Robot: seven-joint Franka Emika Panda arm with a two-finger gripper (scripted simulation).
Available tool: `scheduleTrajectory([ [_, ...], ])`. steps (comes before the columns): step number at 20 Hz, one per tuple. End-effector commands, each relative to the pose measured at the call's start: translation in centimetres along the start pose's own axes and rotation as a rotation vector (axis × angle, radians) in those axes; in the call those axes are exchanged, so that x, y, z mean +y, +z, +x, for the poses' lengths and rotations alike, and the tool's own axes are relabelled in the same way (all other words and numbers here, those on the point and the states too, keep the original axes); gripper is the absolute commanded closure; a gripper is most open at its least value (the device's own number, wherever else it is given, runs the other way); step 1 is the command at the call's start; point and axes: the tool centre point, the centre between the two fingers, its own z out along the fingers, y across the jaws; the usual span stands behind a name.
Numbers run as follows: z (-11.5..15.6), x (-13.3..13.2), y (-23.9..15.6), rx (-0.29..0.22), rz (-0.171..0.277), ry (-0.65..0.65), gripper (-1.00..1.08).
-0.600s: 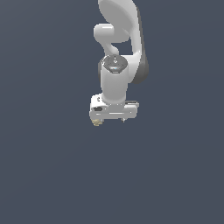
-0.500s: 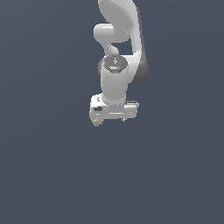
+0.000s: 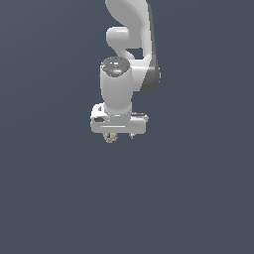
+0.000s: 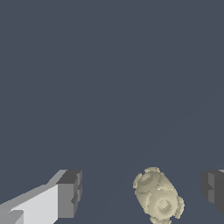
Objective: Pick up the object and move it to a goal position.
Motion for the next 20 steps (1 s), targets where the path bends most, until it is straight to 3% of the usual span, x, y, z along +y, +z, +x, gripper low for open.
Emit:
scheduleTrajectory([
  [1,0.0,-0.1,0.0,0.000,0.000,-0.002,-0.92],
  [11,-1.1,0.9,1.1,-0.003,0.002,-0.073,-0.92],
  [20,-3.5,2.8,3.4,-0.009,0.005,-0.230,-0.92],
])
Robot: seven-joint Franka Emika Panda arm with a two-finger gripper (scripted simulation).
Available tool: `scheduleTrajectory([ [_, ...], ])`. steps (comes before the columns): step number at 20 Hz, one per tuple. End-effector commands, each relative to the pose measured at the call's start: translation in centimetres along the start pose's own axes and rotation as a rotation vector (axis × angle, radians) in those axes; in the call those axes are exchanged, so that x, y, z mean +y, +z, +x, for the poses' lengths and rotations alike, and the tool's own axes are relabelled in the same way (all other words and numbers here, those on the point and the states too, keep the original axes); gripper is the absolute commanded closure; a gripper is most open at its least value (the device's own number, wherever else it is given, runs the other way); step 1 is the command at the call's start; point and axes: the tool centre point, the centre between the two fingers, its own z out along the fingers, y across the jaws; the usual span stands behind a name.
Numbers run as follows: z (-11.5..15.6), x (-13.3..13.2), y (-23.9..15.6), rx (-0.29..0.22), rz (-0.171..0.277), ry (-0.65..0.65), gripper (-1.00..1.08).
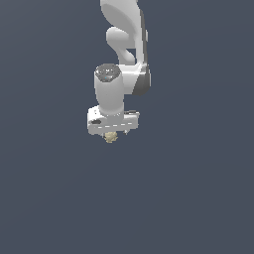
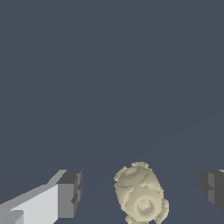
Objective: Pick up the object and move it to a goal position.
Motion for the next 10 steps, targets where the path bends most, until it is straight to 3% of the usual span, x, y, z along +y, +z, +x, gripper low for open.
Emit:
scheduleTrajectory([
  [1,-1.0,0.4,0.8,-0.002,0.002,-0.053,-0.92],
  [10,-4.6,1.7,3.3,-0.007,0.009,-0.245,-0.92],
])
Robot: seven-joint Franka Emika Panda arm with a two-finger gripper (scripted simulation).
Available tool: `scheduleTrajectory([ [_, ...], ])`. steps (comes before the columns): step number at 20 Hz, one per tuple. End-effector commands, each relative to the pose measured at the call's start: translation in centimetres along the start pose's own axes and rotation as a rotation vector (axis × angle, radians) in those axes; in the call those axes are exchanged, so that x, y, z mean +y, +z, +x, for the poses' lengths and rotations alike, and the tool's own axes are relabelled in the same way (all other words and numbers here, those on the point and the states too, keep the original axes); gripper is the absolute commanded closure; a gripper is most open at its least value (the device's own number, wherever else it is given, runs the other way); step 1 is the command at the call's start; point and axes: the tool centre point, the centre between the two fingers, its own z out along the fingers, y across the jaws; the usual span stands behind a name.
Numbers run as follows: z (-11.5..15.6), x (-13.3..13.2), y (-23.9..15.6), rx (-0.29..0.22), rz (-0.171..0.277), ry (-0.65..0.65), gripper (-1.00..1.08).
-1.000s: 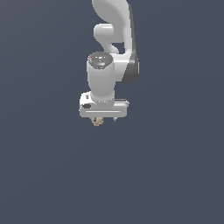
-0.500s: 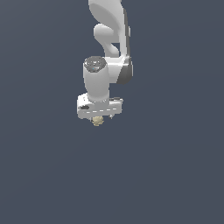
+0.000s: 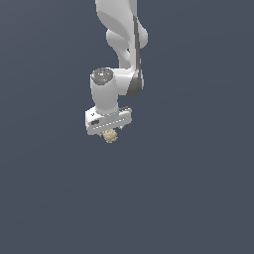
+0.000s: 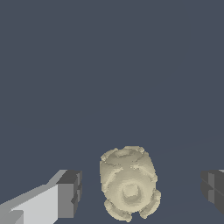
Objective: Pick up the object and move it to a goal position.
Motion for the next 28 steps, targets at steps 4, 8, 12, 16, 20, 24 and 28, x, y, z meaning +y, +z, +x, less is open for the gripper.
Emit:
scheduleTrajectory([
  [4,-2.0,0.1,1.2,-0.001,0.004,-0.100,-0.92],
  [8,-2.9,0.1,1.8,-0.002,0.006,-0.150,-0.92],
  [12,-3.6,0.1,2.2,-0.002,0.008,-0.181,-0.92],
  [16,-3.9,0.1,2.4,-0.002,0.009,-0.195,-0.92],
  [20,-3.8,0.1,2.5,-0.003,0.009,-0.191,-0.92],
  [24,-3.9,0.1,3.4,-0.003,0.009,-0.192,-0.92],
  [28,-3.9,0.0,5.2,-0.002,0.009,-0.193,-0.92],
])
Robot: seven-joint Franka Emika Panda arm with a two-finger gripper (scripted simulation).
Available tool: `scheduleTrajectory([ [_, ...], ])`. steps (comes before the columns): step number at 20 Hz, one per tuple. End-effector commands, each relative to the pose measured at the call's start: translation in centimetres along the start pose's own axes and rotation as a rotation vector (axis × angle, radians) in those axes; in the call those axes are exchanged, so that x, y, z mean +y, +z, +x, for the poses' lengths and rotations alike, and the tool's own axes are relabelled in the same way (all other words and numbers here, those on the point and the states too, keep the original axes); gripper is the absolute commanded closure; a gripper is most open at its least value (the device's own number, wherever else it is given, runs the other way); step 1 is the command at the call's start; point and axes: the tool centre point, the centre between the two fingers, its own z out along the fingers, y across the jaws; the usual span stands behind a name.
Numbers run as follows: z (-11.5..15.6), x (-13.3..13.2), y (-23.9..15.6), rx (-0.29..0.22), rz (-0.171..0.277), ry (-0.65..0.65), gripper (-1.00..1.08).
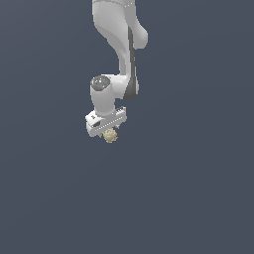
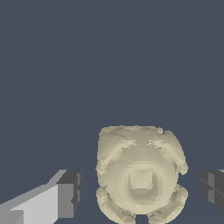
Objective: Pick up the object and move it to a goal position.
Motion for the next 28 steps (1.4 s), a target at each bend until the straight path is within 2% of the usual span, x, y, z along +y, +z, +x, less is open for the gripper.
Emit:
scheduleTrajectory([
  [1,-0.1,-0.1,1.2,0.000,0.001,-0.001,-0.92],
  [9,0.0,0.0,2.9,0.000,0.000,-0.002,-0.92],
  [10,0.0,0.0,2.9,0.000,0.000,-0.002,1.08],
  [22,0.1,0.0,2.8,0.000,-0.001,-0.002,1.08],
  [28,2.2,-0.6,2.5,0.000,-0.001,-0.002,1.08],
])
